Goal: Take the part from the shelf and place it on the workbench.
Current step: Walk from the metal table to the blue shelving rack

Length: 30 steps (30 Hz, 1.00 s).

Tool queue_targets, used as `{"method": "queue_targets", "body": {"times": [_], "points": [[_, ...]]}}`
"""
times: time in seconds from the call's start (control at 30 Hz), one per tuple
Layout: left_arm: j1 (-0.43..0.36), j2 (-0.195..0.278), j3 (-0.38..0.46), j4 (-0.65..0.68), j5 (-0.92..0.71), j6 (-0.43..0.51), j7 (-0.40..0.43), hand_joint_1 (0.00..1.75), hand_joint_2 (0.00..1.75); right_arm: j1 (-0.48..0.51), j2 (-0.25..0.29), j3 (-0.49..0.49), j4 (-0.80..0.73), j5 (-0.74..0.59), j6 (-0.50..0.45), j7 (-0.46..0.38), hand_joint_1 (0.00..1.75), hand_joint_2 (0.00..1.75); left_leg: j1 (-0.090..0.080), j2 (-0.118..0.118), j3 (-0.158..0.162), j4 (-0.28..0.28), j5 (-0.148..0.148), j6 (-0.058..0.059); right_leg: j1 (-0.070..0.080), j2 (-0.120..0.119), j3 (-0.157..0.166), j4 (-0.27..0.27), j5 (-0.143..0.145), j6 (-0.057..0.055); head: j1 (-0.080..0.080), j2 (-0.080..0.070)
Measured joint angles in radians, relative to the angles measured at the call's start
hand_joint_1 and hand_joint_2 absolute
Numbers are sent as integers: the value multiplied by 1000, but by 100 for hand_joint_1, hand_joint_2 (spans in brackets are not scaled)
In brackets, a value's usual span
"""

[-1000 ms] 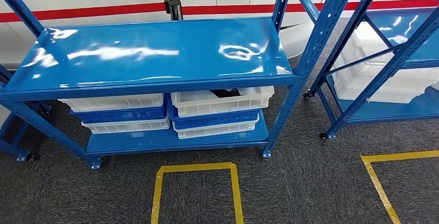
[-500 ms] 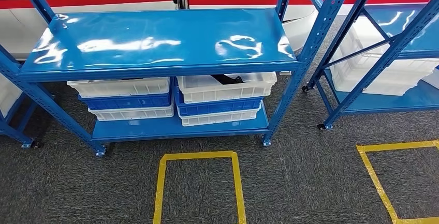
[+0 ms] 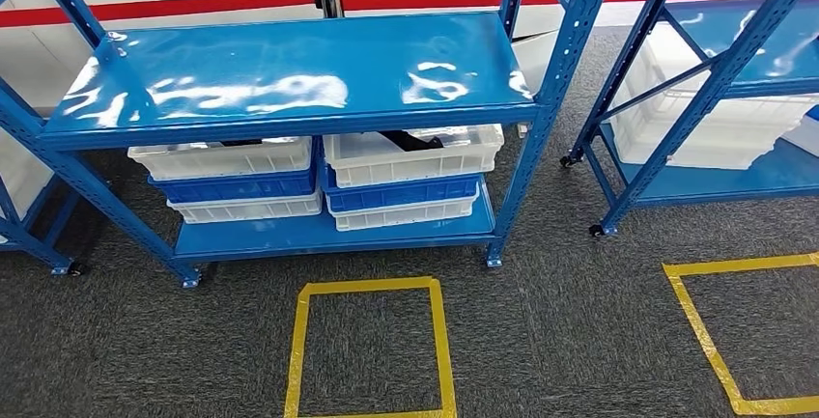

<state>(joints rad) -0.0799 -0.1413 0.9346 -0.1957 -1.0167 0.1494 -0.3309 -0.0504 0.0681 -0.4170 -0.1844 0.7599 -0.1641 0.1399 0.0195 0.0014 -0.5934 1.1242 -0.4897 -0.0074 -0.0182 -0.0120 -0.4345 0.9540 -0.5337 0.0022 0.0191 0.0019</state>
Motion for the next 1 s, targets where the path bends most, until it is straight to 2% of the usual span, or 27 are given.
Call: {"method": "queue_targets", "body": {"times": [0.03,0.1,0.23,0.4,0.43,0.53,0.57,0.73,0.8,0.87,0.93,1.0], "points": [[0,1,0,0,0,0,0,0,0,0,1,0,0,0,0,-1,0,0,-1,0,32,-56,17,5,2,1,-2,1,0,3,0,0],[0,2,0,0,-1,0,0,0,0,-2,2,0,0,0,1,-2,0,0,-7,-1,55,-104,18,16,6,1,-10,3,0,14,0,0],[0,1,0,0,-1,0,0,0,0,-5,2,-2,0,1,9,-6,0,0,-18,-1,49,-124,15,24,13,0,-21,9,-1,24,2,0],[1,1,0,0,-10,0,0,0,0,-5,3,-3,0,4,17,-14,0,0,-28,0,48,-123,17,34,5,0,-23,7,4,31,3,0],[1,1,0,0,-11,0,0,0,44,-5,3,-3,0,5,13,-14,0,0,-29,0,48,-123,17,35,4,1,-23,7,5,33,3,0],[1,1,0,0,-12,0,0,0,175,-5,3,-6,0,11,-18,-15,0,131,-30,0,46,-123,20,39,3,1,-26,7,8,38,3,0],[1,1,0,0,-12,0,0,0,175,-5,3,-6,0,12,-28,-15,0,175,-30,1,46,-123,20,40,2,1,-27,7,9,39,3,0],[4,3,-10,-1,12,-5,26,0,175,-2,2,-11,-1,-11,-36,-2,0,175,-27,1,46,-122,22,42,2,0,-28,7,10,41,3,0],[11,8,-36,-3,47,-10,39,0,87,5,0,-5,-4,-37,-33,1,0,175,-26,1,46,-122,22,42,2,0,-28,7,10,41,3,0],[19,13,-66,-7,89,-15,53,0,0,13,-2,3,-8,-68,-27,-1,0,87,-26,1,46,-122,22,41,3,0,-29,7,10,41,3,0],[28,18,-98,-13,132,-22,65,0,0,20,-5,15,-14,-100,-18,-7,0,0,-25,1,46,-122,22,41,4,0,-29,8,10,41,3,0],[36,24,-135,-20,178,-28,79,0,0,28,-8,30,-21,-134,-9,-14,0,0,-24,1,45,-123,22,41,5,0,-30,8,10,40,3,0]]}}
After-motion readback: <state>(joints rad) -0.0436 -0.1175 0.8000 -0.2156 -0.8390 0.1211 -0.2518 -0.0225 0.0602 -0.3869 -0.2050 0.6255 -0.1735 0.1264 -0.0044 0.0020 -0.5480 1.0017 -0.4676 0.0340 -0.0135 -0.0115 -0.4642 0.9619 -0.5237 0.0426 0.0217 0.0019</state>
